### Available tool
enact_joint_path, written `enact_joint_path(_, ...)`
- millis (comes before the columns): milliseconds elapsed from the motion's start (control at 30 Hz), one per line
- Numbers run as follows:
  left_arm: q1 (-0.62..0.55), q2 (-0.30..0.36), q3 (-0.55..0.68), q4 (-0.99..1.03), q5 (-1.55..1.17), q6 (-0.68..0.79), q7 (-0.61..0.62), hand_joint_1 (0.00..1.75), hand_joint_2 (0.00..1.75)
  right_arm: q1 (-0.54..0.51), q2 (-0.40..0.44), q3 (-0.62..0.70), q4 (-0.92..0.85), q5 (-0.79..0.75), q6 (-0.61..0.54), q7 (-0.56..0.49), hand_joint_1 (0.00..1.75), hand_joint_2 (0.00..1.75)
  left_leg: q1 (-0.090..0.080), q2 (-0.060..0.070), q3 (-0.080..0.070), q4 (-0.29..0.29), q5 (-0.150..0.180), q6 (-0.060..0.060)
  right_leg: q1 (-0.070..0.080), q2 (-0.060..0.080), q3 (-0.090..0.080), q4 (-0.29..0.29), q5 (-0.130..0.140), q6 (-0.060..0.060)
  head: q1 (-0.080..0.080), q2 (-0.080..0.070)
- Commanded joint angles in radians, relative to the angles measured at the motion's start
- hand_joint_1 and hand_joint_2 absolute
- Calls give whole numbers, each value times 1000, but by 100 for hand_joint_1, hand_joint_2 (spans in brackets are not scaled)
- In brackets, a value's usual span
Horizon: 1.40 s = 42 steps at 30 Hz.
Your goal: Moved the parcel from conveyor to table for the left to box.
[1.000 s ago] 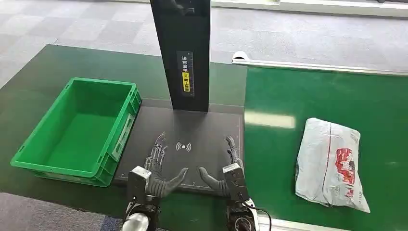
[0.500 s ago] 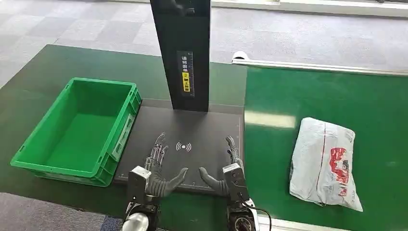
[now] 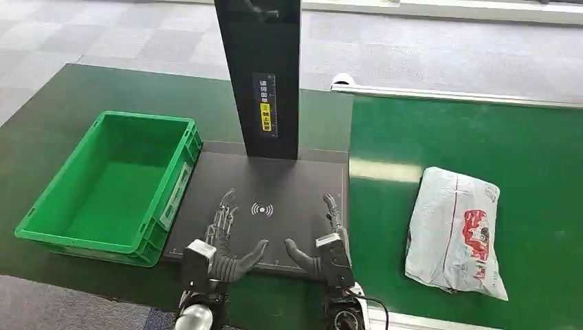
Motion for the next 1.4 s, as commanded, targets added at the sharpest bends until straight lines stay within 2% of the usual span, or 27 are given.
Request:
enact_joint_path(33, 107, -4, 104, -182, -149, -18, 17, 0, 175, -78, -271, -466, -126, 380, 26, 216, 0, 175, -2, -8, -1, -1, 2, 3, -2, -8, 3, -2, 0, 2, 1, 0)
enact_joint_path(100, 131, -10, 134, -196, -148, -22, 14, 0, 175, -130, -284, -541, -39, 429, 60, 244, 0, 175, -2, -7, 0, 0, 1, 4, -2, -7, 5, -3, 1, 2, 2, 0)
enact_joint_path(200, 142, -18, 146, -184, -123, -28, -6, 0, 175, -205, -296, -595, 57, 444, 55, 224, 0, 175, -4, -2, 1, 0, 0, 3, -4, -1, 3, -1, 2, 1, 2, 0)
enact_joint_path(367, 117, -35, 142, -139, -115, -23, -12, 0, 175, -207, -305, -650, 58, 448, 61, 223, 0, 175, -3, -5, 2, 0, 1, 2, -4, -4, 4, -2, 1, 1, 1, 0)
enact_joint_path(467, 89, -44, 166, -105, -124, -30, 11, 0, 175, -230, -338, -657, 157, 459, 198, 297, 0, 175, -3, -4, 2, 0, 1, 3, -3, -3, 4, -2, 1, 1, 1, 0)
enact_joint_path(567, 89, -43, 172, -107, -129, -36, 16, 0, 175, -229, -342, -659, 180, 460, 207, 296, 0, 175, -2, -4, 2, 0, 2, 3, -3, -3, 5, -3, 2, 1, 1, 0)
enact_joint_path(700, 93, -48, 188, -96, -153, -54, 36, 0, 175, -212, -360, -660, 264, 435, 336, 352, 0, 175, -2, -3, 3, -1, 1, 3, -2, -2, 6, -3, 2, 1, 1, 0)
enact_joint_path(800, 84, -49, 189, -85, -157, -60, 40, 0, 175, -215, -365, -658, 328, 416, 398, 345, 0, 175, -2, -5, 3, 0, 1, 2, -2, -3, 5, -2, 1, 1, 1, 0)
enact_joint_path(1067, 82, -49, 189, -85, -158, -60, 41, 0, 175, -220, -364, -656, 329, 416, 398, 346, 0, 175, -3, -3, 2, 0, 2, 3, -3, -2, 4, -2, 2, 1, 1, 0)
enact_joint_path(1100, 76, -47, 185, -82, -162, -61, 46, 0, 175, -228, -371, -647, 351, 410, 432, 355, 0, 175, -2, -3, 2, -1, 2, 3, -3, -2, 4, -3, 2, 1, 1, 0)
enact_joint_path(1400, 69, -43, 183, -73, -162, -59, 50, 0, 175, -239, -378, -627, 394, 417, 455, 367, 0, 175, -3, -3, 3, -1, 1, 3, -3, -2, 5, -3, 2, 1, 1, 0)
